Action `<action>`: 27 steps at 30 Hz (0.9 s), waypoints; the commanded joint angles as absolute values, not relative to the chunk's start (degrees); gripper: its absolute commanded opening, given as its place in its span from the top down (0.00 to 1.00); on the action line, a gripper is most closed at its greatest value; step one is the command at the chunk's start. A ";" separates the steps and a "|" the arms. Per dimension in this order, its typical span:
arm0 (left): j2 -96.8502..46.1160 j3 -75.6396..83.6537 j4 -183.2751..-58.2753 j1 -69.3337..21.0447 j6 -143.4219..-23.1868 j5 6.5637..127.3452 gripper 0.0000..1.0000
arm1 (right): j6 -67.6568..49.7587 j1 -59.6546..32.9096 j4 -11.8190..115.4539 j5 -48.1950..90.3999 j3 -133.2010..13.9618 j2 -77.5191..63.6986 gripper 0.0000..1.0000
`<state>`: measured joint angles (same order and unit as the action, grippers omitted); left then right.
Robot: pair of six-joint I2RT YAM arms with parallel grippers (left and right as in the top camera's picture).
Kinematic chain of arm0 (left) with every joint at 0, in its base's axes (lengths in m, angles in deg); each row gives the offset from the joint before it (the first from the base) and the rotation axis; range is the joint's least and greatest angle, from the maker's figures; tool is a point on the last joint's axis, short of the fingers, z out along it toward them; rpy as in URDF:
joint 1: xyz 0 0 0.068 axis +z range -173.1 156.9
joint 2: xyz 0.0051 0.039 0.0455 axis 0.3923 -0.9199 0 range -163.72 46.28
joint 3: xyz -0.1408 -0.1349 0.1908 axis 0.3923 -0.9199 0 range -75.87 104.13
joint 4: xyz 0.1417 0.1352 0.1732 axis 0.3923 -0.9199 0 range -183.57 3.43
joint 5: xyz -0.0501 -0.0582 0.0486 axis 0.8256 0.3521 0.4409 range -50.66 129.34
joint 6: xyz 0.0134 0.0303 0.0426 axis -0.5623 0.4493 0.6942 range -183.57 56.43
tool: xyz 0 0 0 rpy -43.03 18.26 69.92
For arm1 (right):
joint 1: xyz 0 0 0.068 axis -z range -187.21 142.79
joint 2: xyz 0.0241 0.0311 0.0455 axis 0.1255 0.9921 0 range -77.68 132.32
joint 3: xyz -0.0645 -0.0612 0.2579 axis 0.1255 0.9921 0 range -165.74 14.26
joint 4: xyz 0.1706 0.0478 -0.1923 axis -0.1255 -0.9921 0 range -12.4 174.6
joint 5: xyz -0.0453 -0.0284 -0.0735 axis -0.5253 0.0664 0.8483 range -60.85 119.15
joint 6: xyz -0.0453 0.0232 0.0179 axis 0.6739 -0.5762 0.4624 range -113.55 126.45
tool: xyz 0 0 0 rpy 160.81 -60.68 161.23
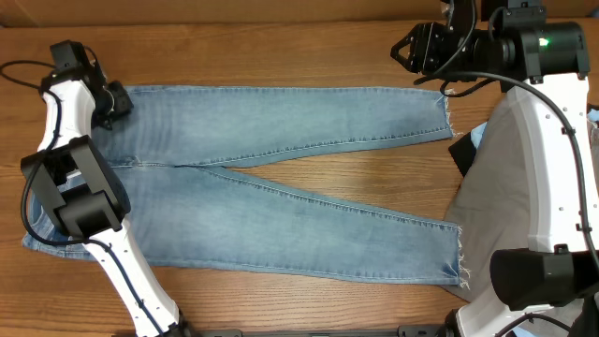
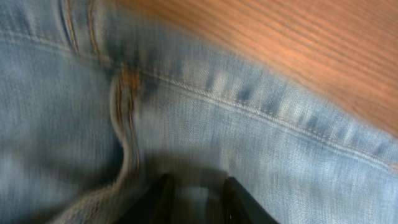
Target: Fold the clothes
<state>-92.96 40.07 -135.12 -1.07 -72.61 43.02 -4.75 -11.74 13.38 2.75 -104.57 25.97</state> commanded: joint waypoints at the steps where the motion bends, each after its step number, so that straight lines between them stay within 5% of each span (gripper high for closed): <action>1: -88.46 43.98 -141.73 0.50 -72.43 41.43 0.74 | -5.76 -11.92 13.21 4.02 -105.07 24.22 0.53; 5: -80.02 46.37 -149.94 2.29 -72.58 40.75 0.77 | -5.50 -12.49 11.74 4.04 -105.07 23.46 0.53; 13: -62.62 46.32 -160.54 3.25 -74.16 32.49 0.60 | -4.07 -14.02 8.53 7.17 -105.07 18.91 0.52; 23: -61.94 35.85 -165.05 5.55 -76.52 29.38 0.48 | -7.79 -14.00 -1.15 14.97 -98.03 20.92 0.38; 24: -62.08 33.91 -163.98 6.25 -76.63 28.81 0.50 | -7.99 -14.00 -0.72 14.99 -96.18 20.95 0.38; 27: -62.34 26.15 -159.21 9.53 -79.03 26.41 0.87 | -8.64 -14.00 2.56 14.86 -88.35 20.95 0.40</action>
<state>-61.44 31.37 -161.05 6.18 -76.69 29.86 -7.48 -14.00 1.27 13.44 -93.51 19.83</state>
